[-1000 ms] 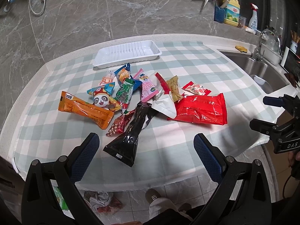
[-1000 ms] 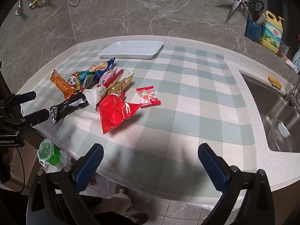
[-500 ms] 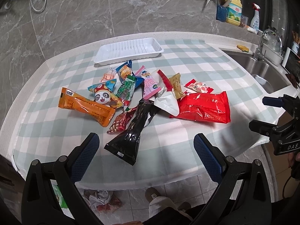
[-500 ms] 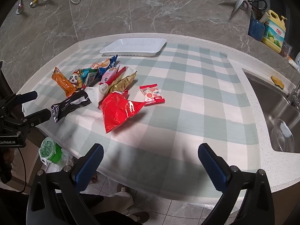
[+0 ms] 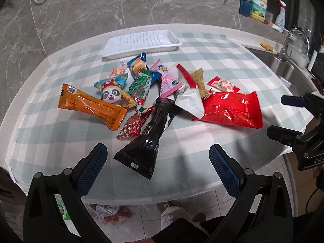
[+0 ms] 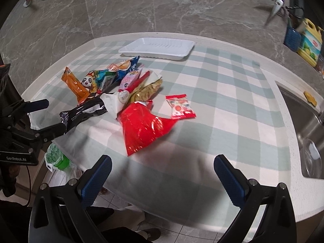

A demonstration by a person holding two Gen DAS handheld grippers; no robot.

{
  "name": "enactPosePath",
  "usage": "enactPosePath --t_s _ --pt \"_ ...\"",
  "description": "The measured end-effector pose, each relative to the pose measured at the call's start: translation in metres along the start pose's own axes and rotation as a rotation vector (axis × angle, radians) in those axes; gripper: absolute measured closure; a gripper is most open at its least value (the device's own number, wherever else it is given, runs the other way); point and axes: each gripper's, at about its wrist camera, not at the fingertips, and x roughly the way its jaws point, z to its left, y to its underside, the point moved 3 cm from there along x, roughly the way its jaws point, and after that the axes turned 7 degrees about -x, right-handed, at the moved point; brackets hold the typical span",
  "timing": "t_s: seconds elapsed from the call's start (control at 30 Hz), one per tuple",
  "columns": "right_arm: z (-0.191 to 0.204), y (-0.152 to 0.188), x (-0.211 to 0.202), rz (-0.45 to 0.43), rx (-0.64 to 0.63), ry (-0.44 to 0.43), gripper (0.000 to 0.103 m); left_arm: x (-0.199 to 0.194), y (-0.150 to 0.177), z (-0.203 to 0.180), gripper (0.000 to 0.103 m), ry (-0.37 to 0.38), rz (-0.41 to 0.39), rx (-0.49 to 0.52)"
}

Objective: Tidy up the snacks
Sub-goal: 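Lower the left tool onto the black bag while the right tool grasps the red bag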

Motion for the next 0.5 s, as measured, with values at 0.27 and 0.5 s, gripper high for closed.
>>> enactPosePath --t_s 0.27,0.5 --pt "0.03 -0.025 0.021 0.012 -0.205 0.029 0.0 0.034 -0.008 0.006 0.001 0.011 0.056 0.01" --pt "0.059 -0.039 0.05 0.043 -0.422 0.061 0.001 0.071 -0.017 0.02 0.001 0.034 0.131 -0.008"
